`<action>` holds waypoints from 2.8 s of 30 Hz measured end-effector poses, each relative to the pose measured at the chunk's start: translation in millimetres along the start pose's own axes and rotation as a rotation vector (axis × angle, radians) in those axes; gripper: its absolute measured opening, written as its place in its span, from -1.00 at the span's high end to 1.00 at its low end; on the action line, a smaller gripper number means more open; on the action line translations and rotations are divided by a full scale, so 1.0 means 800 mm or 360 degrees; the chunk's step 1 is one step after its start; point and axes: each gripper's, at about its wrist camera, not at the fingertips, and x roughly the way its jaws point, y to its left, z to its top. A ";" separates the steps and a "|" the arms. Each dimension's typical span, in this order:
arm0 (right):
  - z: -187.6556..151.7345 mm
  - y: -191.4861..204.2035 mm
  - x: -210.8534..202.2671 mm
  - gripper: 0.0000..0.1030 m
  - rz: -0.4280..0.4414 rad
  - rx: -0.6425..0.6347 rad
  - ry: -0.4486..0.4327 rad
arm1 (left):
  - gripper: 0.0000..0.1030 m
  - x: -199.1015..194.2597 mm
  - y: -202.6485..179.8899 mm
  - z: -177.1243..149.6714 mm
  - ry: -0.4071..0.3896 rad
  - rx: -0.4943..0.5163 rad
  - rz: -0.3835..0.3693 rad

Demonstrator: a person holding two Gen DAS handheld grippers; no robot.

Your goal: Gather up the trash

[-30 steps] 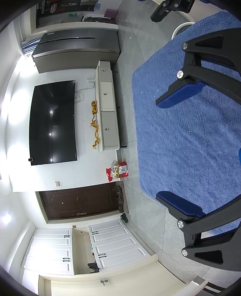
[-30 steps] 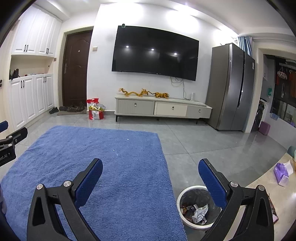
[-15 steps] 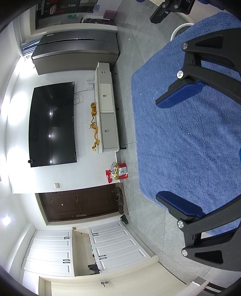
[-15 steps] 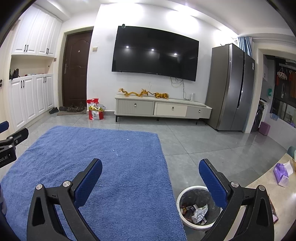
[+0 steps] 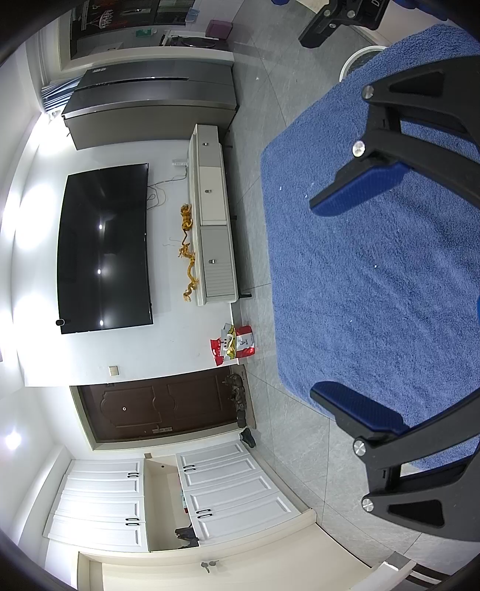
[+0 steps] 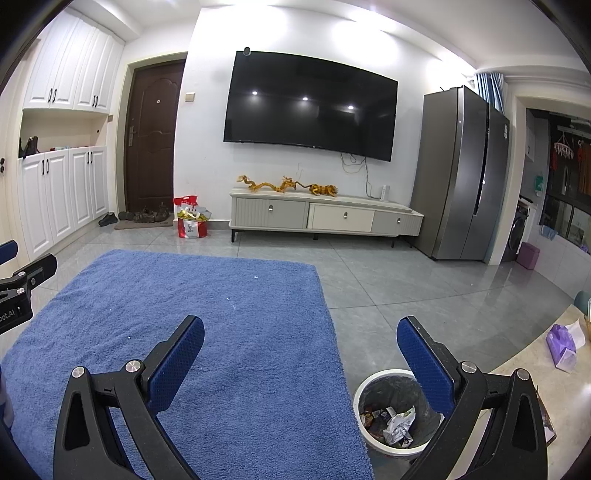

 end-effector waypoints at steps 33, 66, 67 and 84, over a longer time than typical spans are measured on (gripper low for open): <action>-0.002 -0.001 0.001 -0.99 0.0004 -0.0004 0.0002 | -0.77 0.001 0.000 -0.001 -0.0001 0.0003 0.0000; -0.007 0.000 0.002 -0.99 0.0016 -0.0015 0.0009 | -0.77 -0.004 0.015 -0.003 -0.0014 -0.0010 0.0018; -0.007 0.000 0.002 -0.99 0.0017 -0.0015 0.0009 | -0.77 -0.003 0.013 -0.003 -0.0015 -0.0009 0.0018; -0.008 -0.005 0.003 -0.99 0.0021 -0.0021 0.0012 | -0.77 -0.006 0.015 -0.002 -0.0039 -0.0007 0.0028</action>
